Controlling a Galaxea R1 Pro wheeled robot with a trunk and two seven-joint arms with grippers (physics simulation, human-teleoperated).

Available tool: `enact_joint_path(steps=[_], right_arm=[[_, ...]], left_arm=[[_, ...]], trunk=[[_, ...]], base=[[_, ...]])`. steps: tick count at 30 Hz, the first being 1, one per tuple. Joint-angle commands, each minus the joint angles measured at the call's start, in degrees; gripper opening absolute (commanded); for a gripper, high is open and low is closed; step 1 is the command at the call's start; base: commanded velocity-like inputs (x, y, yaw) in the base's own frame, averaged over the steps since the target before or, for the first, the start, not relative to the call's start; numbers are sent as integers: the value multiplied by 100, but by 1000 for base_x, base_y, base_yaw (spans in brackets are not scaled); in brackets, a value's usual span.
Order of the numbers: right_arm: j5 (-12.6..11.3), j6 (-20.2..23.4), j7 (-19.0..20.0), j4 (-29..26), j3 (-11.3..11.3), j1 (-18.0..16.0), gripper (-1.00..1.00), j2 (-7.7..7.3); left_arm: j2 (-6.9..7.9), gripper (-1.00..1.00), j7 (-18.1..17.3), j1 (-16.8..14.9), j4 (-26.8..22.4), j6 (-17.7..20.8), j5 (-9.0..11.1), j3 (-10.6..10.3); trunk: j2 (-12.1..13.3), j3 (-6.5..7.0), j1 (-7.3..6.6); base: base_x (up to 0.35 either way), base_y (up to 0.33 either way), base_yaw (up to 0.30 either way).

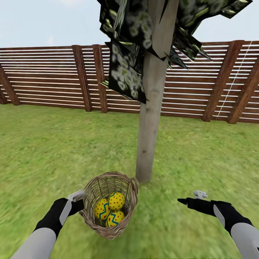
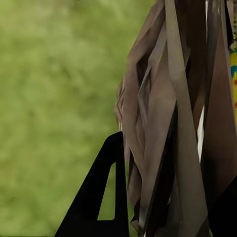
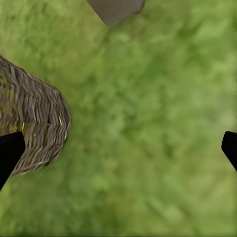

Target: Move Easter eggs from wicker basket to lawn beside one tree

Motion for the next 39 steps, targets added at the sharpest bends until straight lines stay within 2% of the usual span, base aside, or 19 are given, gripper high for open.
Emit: enact_joint_path(steps=[1, 5, 12, 13, 20, 27, 30, 32, 34, 36, 38, 39], right_arm=[[50, 38, 36, -9, -49, -3, 100, 4], [50, 38, 35, -9, -49, -3, 100, 4], [50, 38, 36, -9, -49, -3, 100, 4], [50, 38, 36, -9, -49, -3, 100, 4], [50, 38, 36, -9, -49, -3, 100, 4], [50, 37, 77, -53, -50, -3, 100, -10], [56, 38, 74, -75, -49, -3, 100, -3], [58, 43, 73, -82, -49, -3, 100, 1], [65, 46, 66, -86, -47, -3, 100, 3], [89, 54, 68, -96, -40, -3, 100, -2], [283, 79, 81, -127, -25, -3, 100, -35], [364, 96, 78, -159, -24, -3, 100, -40]], left_arm=[[-4, -100, 46, 3, -4, 32, -39, 9], [-7, -100, 46, 3, -3, 32, -39, 9], [13, -100, 46, 3, -4, 32, -38, 9], [9, 100, 46, 3, -4, 32, -39, 9], [2, 100, 46, 3, -12, 32, -39, 9], [32, 100, 67, 3, -157, 96, -39, 0], [58, 100, 64, 17, -606, 242, -26, 7], [62, 100, 63, 47, -907, 475, -23, 8], [68, 100, 60, 89, -1440, 956, -11, 16], [97, 100, 43, 118, -1845, 1243, -1, 33], [266, 100, -118, 137, -2783, 1872, 61, 66], [340, 100, -193, 138, -3053, 2047, 124, 97]], trunk=[[-43, -25, 23], [-203, -97, 111], [-203, -97, 111], [-203, -97, 111], [-203, -97, 111], [77, 29, -43], [198, 83, -109], [278, 119, -153], [358, 155, -197], [438, 190, -241], [519, 226, -284], [559, 244, -306]], base=[[0, 0, 0], [0, 0, 0], [0, 0, 0], [0, 0, 0], [0, 0, 0], [0, 0, 0], [0, 0, 0], [0, 0, 0], [0, 0, 0], [0, 0, 0], [0, 0, 0], [0, 0, 0]])
